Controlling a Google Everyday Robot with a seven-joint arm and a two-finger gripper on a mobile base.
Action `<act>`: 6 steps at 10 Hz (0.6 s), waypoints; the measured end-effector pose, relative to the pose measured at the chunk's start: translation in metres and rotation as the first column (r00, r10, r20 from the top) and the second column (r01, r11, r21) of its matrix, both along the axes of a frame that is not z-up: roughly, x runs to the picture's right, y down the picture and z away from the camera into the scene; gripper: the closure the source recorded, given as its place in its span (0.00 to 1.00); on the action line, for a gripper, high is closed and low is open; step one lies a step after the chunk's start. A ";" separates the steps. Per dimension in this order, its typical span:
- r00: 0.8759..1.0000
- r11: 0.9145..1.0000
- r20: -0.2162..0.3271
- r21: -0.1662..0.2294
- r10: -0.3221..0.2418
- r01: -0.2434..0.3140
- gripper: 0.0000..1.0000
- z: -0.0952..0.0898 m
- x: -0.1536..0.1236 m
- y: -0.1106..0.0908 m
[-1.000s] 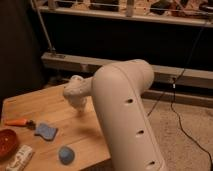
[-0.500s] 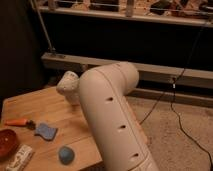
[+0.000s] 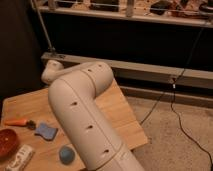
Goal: Push the eraser across the table
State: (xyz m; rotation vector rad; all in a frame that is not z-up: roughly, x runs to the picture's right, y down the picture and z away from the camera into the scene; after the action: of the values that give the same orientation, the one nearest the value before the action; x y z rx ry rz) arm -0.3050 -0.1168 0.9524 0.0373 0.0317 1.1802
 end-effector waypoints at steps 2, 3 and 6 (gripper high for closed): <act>0.999 0.977 -0.018 0.207 -0.049 0.052 1.00 -0.059 -0.041 -0.074; 0.996 0.933 -0.044 0.348 -0.080 0.090 1.00 -0.117 -0.063 -0.119; 0.991 0.868 -0.097 0.480 -0.090 0.126 1.00 -0.212 -0.069 -0.153</act>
State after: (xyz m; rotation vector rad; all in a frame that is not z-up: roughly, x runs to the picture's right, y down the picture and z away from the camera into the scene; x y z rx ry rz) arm -0.3739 -0.2694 0.7407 0.5219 -0.2052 1.0485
